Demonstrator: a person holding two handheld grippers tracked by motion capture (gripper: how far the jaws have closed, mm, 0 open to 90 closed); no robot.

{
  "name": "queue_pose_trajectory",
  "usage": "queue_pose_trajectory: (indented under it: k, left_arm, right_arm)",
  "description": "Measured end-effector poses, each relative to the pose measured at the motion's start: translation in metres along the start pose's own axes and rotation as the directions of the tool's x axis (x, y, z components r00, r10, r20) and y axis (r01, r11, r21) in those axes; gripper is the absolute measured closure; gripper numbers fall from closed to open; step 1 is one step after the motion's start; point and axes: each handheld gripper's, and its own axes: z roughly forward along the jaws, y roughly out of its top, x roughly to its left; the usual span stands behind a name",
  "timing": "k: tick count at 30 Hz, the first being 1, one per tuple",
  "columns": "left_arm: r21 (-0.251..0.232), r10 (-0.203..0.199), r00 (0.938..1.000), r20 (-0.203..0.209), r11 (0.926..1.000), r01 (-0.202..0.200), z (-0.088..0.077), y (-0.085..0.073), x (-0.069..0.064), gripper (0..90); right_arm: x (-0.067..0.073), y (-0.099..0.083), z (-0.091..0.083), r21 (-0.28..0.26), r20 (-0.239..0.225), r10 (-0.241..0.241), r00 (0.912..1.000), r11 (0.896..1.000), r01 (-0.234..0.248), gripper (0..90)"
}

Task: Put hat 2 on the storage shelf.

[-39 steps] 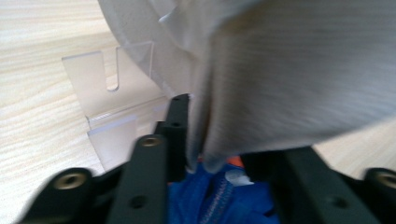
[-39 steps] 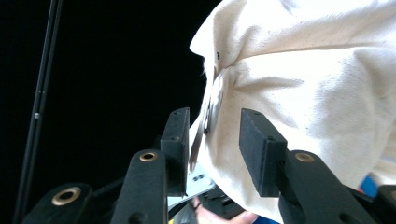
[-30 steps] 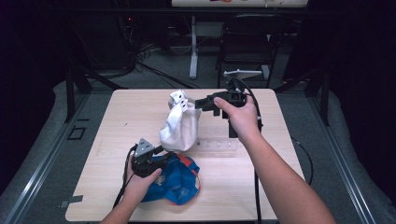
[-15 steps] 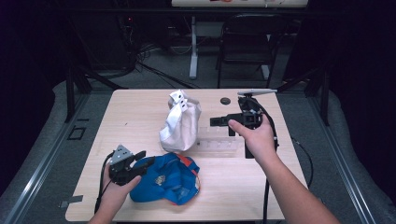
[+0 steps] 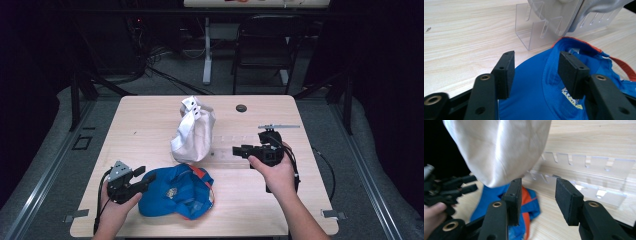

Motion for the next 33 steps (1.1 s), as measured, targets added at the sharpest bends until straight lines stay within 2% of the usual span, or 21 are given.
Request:
queue_pose_trajectory:
  k: [3,4,9,10,11,12,13,14,18,22,23,25,27,29,30,33]
  left_arm:
    - [0.003,0.007,1.0,-0.004,1.0,-0.007,0.0,-0.001,-0.001,46.9]
    - [0.018,0.025,0.9996,-0.012,0.9995,-0.025,-0.001,-0.001,-0.001,47.0]
    - [0.024,0.032,0.9995,-0.007,0.9992,-0.032,-0.002,-0.005,-0.001,49.0]
    - [0.035,0.033,0.9994,-0.012,0.9989,-0.033,-0.002,-0.006,0.0,49.0]
    - [0.035,0.033,0.9994,-0.012,0.9989,-0.033,-0.002,-0.006,0.0,49.0]
    - [0.023,0.029,0.9995,-0.016,0.9993,-0.029,-0.003,-0.008,0.0,49.1]
    - [0.03,0.026,0.9995,-0.016,0.9992,-0.025,-0.004,-0.008,0.001,49.1]
    - [0.036,0.02,0.9997,-0.017,0.9992,-0.019,-0.005,-0.009,0.003,49.2]
    - [0.03,0.006,0.9996,-0.028,0.9995,-0.005,-0.007,-0.012,0.005,49.2]
    - [0.046,0.009,0.9993,-0.037,0.9989,-0.007,-0.01,-0.016,0.006,49.2]
    - [0.046,0.009,0.9993,-0.037,0.9989,-0.007,-0.01,-0.016,0.006,49.1]
    - [0.043,0.006,0.9986,-0.052,0.9991,-0.004,-0.012,-0.02,0.006,49.1]
    - [0.053,0.011,0.9986,-0.051,0.9986,-0.008,-0.013,-0.021,0.006,49.1]
    - [0.053,0.013,0.998,-0.062,0.9985,-0.01,-0.015,-0.024,0.007,49.1]
    - [0.059,0.01,0.9981,-0.062,0.9983,-0.006,-0.018,-0.026,0.007,49.0]
    - [0.049,0.006,0.9975,-0.07,0.9988,-0.003,-0.019,-0.028,0.007,49.0]
  right_arm:
    - [-0.001,-0.012,0.005,-0.012,0.033,-0.038,0.9988,0.999,0.038,57.7]
    - [-0.001,-0.015,0.006,-0.01,0.042,-0.045,0.9981,0.999,0.045,57.6]
    - [-0.004,-0.031,0.012,-0.017,0.052,-0.059,0.9969,0.998,0.06,57.0]
    - [-0.006,-0.04,0.016,-0.01,0.044,-0.057,0.9974,0.998,0.057,57.2]
    - [-0.006,-0.04,0.016,-0.01,0.044,-0.057,0.9974,0.998,0.057,57.2]
    - [-0.006,-0.05,0.021,-0.013,0.032,-0.057,0.9979,0.998,0.058,58.3]
    - [-0.006,-0.05,0.021,-0.013,0.032,-0.057,0.9979,0.998,0.058,58.3]
    - [-0.006,-0.059,0.027,-0.006,0.015,-0.06,0.9981,0.998,0.06,59.4]
    - [-0.005,-0.078,0.04,0.011,0.006,-0.077,0.997,0.997,0.077,61.6]
    - [-0.007,-0.094,0.055,0.041,-0.017,-0.056,0.9983,0.998,0.057,61.9]
    - [-0.007,-0.094,0.055,0.041,-0.017,-0.056,0.9983,0.998,0.057,61.9]
    - [-0.006,-0.103,0.066,0.064,-0.041,-0.048,0.998,0.997,0.05,61.0]
    - [-0.005,-0.104,0.068,0.068,-0.048,-0.05,0.9976,0.996,0.054,60.6]
    - [-0.001,-0.107,0.073,0.075,-0.048,-0.066,0.9966,0.995,0.07,59.2]
    - [0.003,-0.109,0.078,0.084,-0.043,-0.092,0.9948,0.992,0.095,58.3]
    - [0.005,-0.11,0.084,0.09,-0.048,-0.1,0.9938,0.99,0.104,58.0]
